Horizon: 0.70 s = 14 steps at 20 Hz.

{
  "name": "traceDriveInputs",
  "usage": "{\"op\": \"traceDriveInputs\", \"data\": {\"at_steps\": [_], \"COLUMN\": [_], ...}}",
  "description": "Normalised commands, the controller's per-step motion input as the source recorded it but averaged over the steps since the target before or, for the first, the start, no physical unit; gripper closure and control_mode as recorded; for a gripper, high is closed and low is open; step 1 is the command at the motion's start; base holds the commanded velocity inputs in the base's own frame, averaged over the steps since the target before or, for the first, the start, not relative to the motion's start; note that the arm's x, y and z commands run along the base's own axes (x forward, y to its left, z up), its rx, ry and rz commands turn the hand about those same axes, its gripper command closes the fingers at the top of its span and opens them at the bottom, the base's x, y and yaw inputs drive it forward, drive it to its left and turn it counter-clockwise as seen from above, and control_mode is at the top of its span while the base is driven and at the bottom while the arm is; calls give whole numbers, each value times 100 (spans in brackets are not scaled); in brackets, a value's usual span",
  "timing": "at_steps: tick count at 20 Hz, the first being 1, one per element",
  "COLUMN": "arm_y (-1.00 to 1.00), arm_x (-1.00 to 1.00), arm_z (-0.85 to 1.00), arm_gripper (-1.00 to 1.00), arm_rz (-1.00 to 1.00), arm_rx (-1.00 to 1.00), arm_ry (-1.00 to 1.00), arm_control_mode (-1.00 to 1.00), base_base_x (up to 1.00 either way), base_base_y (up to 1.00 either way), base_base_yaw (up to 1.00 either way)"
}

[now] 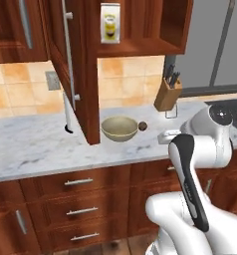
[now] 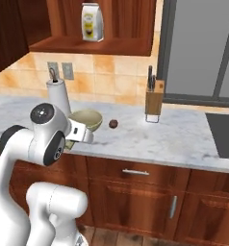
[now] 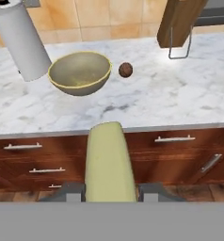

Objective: Pick the egg and butter from the fridge and place them by the bowl for mixing.

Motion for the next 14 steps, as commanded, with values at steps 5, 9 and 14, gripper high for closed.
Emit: {"op": "traceDriveInputs", "data": {"at_steps": [5, 9, 14], "arm_y": [0, 0, 0], "arm_x": [0, 0, 0], "arm_z": [0, 0, 0], "arm_gripper": [100, 100, 100], "arm_rz": [0, 0, 0], "arm_rx": [0, 0, 0], "arm_ry": [0, 0, 0], "arm_control_mode": [100, 100, 100], "base_base_x": [63, 55, 61], "base_base_y": [36, 16, 9], "base_base_yaw": [-7, -8, -3]}}
